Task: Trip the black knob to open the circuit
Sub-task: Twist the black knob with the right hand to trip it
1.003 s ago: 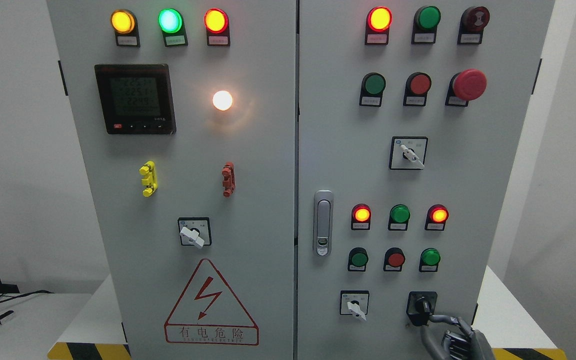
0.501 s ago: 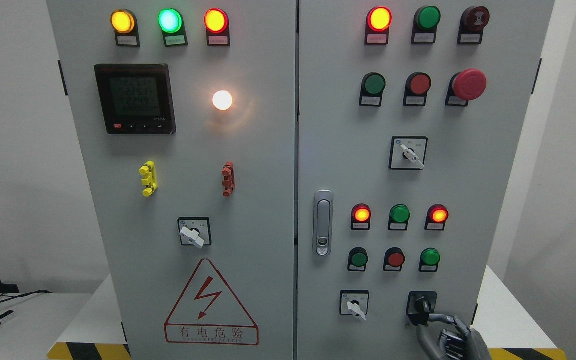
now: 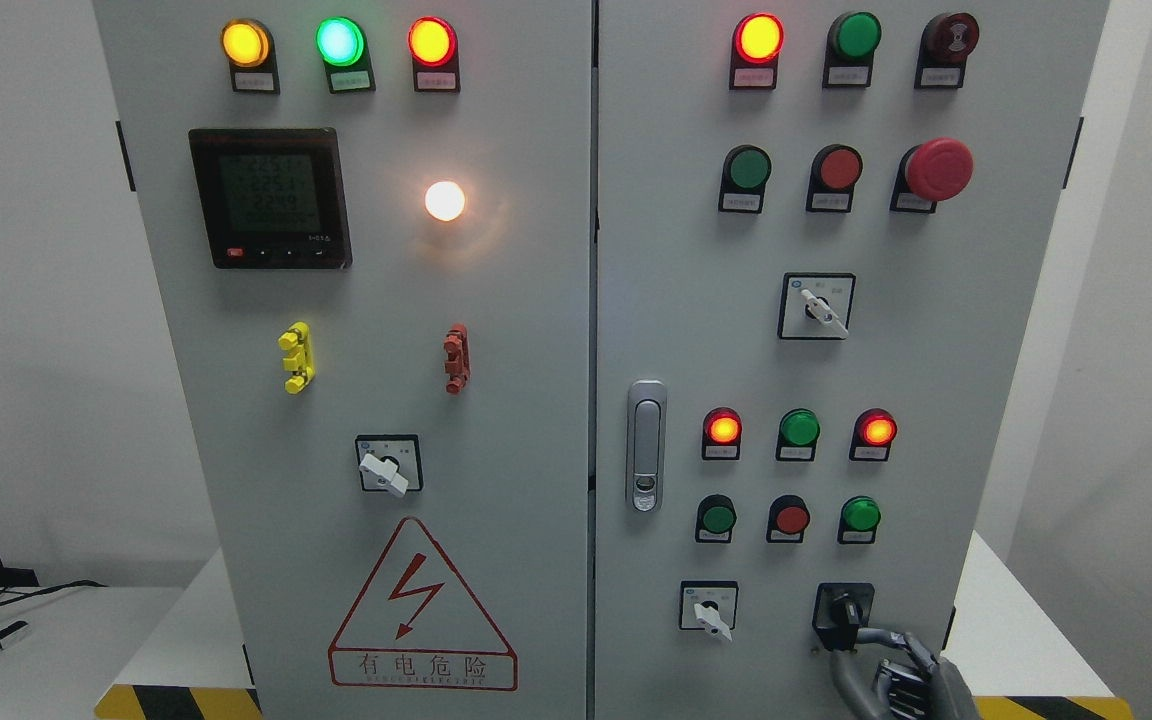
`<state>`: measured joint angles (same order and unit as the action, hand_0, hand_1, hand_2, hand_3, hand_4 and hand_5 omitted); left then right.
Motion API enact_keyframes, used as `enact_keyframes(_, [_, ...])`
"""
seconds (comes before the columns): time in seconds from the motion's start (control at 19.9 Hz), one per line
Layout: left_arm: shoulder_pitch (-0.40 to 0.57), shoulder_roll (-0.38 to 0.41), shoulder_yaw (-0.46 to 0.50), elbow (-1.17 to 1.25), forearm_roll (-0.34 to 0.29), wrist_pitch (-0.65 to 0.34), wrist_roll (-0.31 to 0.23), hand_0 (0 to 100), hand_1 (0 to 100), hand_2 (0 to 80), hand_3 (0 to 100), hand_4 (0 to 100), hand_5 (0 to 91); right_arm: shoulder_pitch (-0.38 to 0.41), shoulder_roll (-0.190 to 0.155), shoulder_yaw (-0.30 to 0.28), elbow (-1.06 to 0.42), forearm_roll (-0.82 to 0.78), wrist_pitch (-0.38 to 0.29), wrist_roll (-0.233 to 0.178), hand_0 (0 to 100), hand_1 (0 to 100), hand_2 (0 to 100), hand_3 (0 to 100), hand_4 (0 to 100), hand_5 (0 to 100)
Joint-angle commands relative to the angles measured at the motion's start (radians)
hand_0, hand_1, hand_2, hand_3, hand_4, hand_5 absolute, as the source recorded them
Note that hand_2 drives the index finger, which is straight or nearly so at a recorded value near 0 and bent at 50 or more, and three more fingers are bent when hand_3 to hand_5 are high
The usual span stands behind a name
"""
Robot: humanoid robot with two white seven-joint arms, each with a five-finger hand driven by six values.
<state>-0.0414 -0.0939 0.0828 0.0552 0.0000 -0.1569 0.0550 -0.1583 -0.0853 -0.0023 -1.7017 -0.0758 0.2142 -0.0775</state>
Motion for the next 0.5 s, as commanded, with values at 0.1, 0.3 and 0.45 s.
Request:
enact_keyframes(0.1, [0.000,0.000,0.000,0.000,-0.031,0.000,0.000,12,39,0.0,0,0,0.0,0.000,0.012,-0.018,-0.022,0.004,-0.001,0.002,32,72,42,100,100,94])
enact_keyframes(0.3, [0.000,0.000,0.000,0.000,-0.031,0.000,0.000,12,39,0.0,0,0,0.0,0.005,0.012,-0.016,-0.030,0.004,0.001,0.002,32,72,42,100,100,94])
enact_keyframes(0.45, [0.000,-0.001,0.000,0.000,-0.031,0.000,0.000,12,39,0.0,0,0,0.0,0.010,0.013,-0.012,-0.036,0.004,0.001,0.002,32,72,42,100,100,94])
